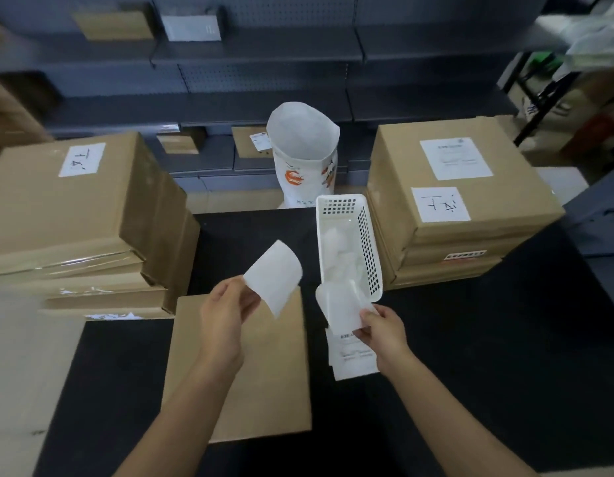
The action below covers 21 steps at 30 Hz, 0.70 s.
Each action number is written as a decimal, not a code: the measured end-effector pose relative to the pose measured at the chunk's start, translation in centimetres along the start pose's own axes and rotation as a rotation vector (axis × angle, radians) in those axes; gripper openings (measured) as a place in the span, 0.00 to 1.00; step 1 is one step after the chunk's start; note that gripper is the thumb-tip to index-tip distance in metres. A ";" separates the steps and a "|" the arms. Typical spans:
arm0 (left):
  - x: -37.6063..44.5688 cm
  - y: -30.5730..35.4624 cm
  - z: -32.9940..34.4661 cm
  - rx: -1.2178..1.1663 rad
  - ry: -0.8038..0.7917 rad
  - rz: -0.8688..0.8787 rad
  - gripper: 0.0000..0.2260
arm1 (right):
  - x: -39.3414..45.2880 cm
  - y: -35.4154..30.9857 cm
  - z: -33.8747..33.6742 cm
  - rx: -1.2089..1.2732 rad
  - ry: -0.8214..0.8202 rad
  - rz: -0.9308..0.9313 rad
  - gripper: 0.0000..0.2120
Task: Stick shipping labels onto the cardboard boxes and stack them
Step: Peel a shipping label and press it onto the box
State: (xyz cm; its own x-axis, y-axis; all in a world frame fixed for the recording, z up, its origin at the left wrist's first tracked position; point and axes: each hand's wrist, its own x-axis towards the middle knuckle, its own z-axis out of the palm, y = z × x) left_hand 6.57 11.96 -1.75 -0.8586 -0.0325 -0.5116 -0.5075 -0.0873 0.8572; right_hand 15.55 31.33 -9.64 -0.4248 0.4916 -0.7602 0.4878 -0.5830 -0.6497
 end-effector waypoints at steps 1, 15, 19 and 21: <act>-0.1 -0.2 1.1 -0.017 0.035 -0.012 0.06 | 0.3 -0.7 -0.5 -0.085 0.010 -0.056 0.10; -1.8 -4.4 7.7 -0.073 0.108 -0.063 0.09 | 8.0 -4.1 0.7 -1.495 -0.344 -0.687 0.22; -1.4 -4.7 8.0 -0.053 0.120 -0.068 0.09 | 8.8 -3.7 0.5 -1.644 -0.281 -0.807 0.22; -1.2 -4.9 8.0 -0.037 0.124 -0.064 0.09 | 8.3 -3.8 0.3 -1.416 -0.202 -0.945 0.17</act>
State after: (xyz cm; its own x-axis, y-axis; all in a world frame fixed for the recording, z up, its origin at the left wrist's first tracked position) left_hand 9.54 20.40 -4.87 -0.8077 -0.1487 -0.5706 -0.5560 -0.1302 0.8209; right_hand 9.94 37.46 -13.48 -0.9682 0.1539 -0.1970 0.2255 0.8777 -0.4228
